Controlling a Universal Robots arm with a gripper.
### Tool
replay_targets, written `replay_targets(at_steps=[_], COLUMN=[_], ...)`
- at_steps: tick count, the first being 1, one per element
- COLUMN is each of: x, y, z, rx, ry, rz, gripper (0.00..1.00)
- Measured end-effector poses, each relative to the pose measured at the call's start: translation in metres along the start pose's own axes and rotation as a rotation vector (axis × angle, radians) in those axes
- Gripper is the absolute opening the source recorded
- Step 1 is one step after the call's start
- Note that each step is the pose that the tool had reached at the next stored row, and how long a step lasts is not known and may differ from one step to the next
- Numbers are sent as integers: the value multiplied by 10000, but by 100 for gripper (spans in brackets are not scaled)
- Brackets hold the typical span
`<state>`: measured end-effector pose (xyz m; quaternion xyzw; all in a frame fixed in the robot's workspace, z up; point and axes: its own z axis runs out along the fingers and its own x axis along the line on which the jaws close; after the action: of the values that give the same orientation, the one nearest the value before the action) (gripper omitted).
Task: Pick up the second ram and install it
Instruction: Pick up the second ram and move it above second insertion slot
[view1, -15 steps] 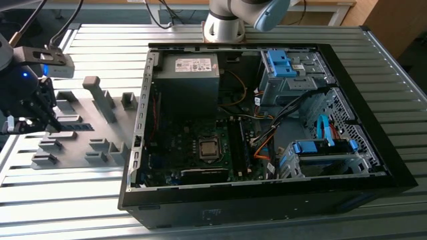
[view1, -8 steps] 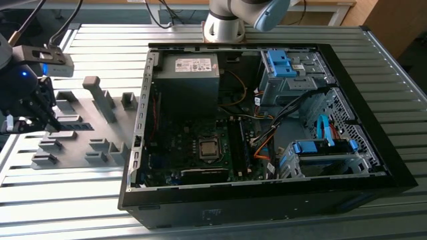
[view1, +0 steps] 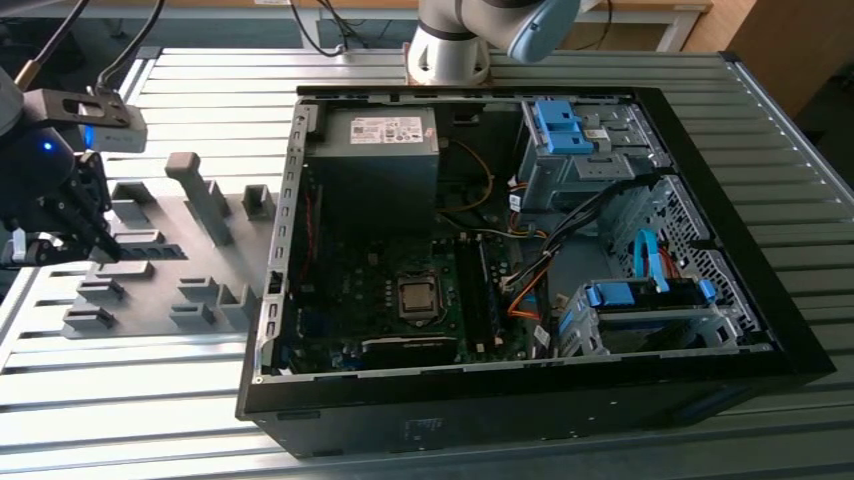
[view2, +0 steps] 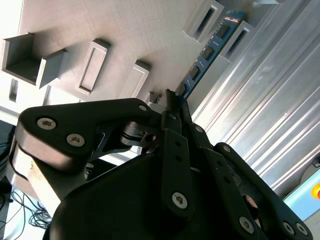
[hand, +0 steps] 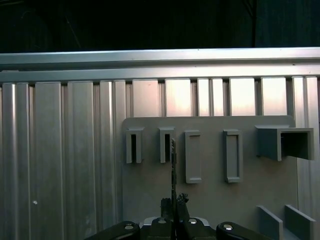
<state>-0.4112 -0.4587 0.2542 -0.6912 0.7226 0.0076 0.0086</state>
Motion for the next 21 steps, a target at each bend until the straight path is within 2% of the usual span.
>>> replay_targets(at_steps=[21], x=[-2], y=[0], z=[-53], rx=[0], ry=[1], rz=[1], gripper=[15])
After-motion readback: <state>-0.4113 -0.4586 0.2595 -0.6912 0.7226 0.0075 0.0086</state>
